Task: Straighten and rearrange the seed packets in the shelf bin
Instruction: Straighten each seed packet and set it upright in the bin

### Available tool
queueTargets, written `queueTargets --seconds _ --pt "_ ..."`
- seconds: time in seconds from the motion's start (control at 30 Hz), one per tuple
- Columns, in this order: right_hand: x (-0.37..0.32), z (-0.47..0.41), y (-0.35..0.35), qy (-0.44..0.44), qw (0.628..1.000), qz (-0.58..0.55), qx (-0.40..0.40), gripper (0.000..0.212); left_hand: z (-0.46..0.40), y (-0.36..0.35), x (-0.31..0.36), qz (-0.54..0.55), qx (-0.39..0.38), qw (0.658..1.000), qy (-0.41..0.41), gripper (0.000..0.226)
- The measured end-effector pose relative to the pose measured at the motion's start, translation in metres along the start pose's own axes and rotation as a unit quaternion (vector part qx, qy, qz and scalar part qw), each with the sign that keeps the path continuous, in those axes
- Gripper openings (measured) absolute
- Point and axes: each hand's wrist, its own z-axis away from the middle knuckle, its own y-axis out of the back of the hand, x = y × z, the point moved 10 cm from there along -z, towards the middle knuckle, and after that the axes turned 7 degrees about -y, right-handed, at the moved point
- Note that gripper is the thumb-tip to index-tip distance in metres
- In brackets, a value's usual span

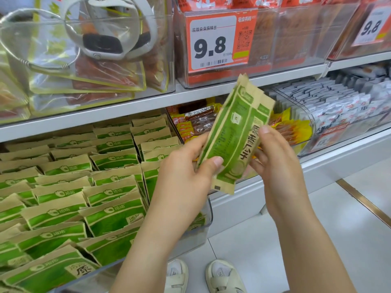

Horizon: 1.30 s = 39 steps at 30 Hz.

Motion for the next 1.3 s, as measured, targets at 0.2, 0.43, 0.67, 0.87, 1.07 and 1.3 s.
queueTargets --seconds 0.2,0.43,0.67,0.87,1.07,1.3 --pt "-0.010 0.003 0.014 0.016 0.998 -0.055 0.019 0.031 0.003 -0.009 -0.004 0.085 -0.055 0.994 0.041 0.038" --pt "-0.029 0.012 0.026 0.113 0.990 -0.026 0.076 0.035 0.004 -0.006 0.013 -0.056 0.022 0.996 -0.060 0.052" --pt "-0.052 0.037 0.009 0.257 0.963 0.050 0.065 0.024 0.007 -0.009 0.025 -0.093 0.086 0.988 -0.085 0.021" --pt "-0.051 0.036 0.007 0.256 0.966 0.016 0.034 0.030 0.006 -0.006 0.032 -0.124 0.126 0.981 -0.084 0.032" --pt "-0.047 0.034 0.006 0.242 0.970 0.020 0.031 0.031 0.006 -0.010 0.038 -0.159 0.128 0.974 -0.095 0.024" --pt "-0.046 0.035 0.007 0.235 0.971 0.027 0.040 0.023 0.007 -0.011 0.036 -0.148 0.122 0.976 -0.099 0.016"
